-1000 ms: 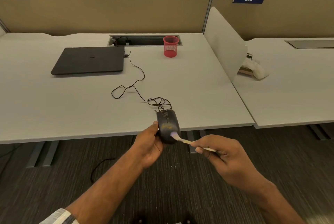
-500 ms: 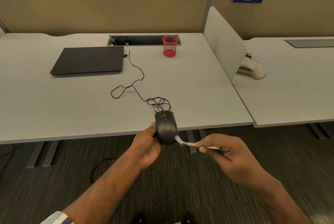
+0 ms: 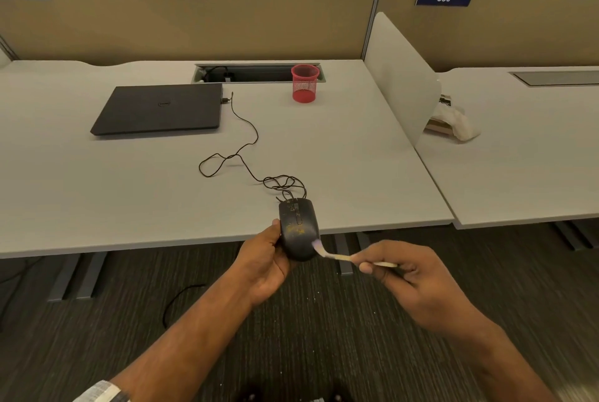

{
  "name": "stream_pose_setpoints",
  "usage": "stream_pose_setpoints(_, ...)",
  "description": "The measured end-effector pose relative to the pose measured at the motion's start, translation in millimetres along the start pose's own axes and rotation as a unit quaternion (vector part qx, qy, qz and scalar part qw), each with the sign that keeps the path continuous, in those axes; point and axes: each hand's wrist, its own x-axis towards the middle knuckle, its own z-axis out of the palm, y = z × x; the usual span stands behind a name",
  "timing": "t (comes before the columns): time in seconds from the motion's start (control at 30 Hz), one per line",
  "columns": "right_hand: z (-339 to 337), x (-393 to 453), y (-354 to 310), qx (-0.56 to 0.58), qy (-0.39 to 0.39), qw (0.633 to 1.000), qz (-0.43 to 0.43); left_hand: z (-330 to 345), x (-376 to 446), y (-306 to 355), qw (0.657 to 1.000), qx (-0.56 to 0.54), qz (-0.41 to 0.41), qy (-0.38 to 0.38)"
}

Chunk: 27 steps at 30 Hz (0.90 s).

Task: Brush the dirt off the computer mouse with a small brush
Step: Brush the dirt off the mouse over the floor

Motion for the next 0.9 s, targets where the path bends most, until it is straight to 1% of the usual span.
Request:
stream_pose_setpoints(0.1,-4,-2,-3,-0.002,-0.012,1.000,-0.006,-1,-2,1,1.000,0.004,0.009,0.003)
stream_pose_setpoints(0.23,-3,4,-8,0.018,0.050,0.998,-0.021,-1,-5,0,1.000,0.012,0.009,0.000)
stream_pose_setpoints(0.3,3,7,-10,-0.006,0.064,0.997,-0.031,0,-6,-1,1.000,0.013,0.008,0.002)
stream_pose_setpoints(0.43,9,5,-9,-0.063,-0.002,0.997,-0.034,1,-8,-3,1.000,0.012,0.007,0.006)
stream_pose_setpoints(0.5,5,3,-10,-0.071,-0.031,0.996,-0.033,-2,-9,-3,1.000,0.016,0.011,0.006)
stream_pose_setpoints(0.57,-1,3,-15,-0.068,-0.030,0.996,-0.045,-4,-10,-3,1.000,0.016,0.009,0.011)
stream_pose_setpoints(0.7,-4,12,-23,-0.060,0.018,0.995,-0.082,-3,-12,-6,0.999,0.030,0.008,0.016)
stream_pose_setpoints(0.77,2,17,-24,-0.083,0.008,0.994,-0.074,-1,-12,-9,0.999,0.039,0.009,0.023)
stream_pose_setpoints(0.83,7,17,-21,-0.113,-0.017,0.992,-0.052,1,-12,-11,0.999,0.042,0.003,0.030)
stream_pose_setpoints(0.9,9,14,-18,-0.120,-0.039,0.991,-0.038,2,-12,-10,0.998,0.043,0.003,0.037)
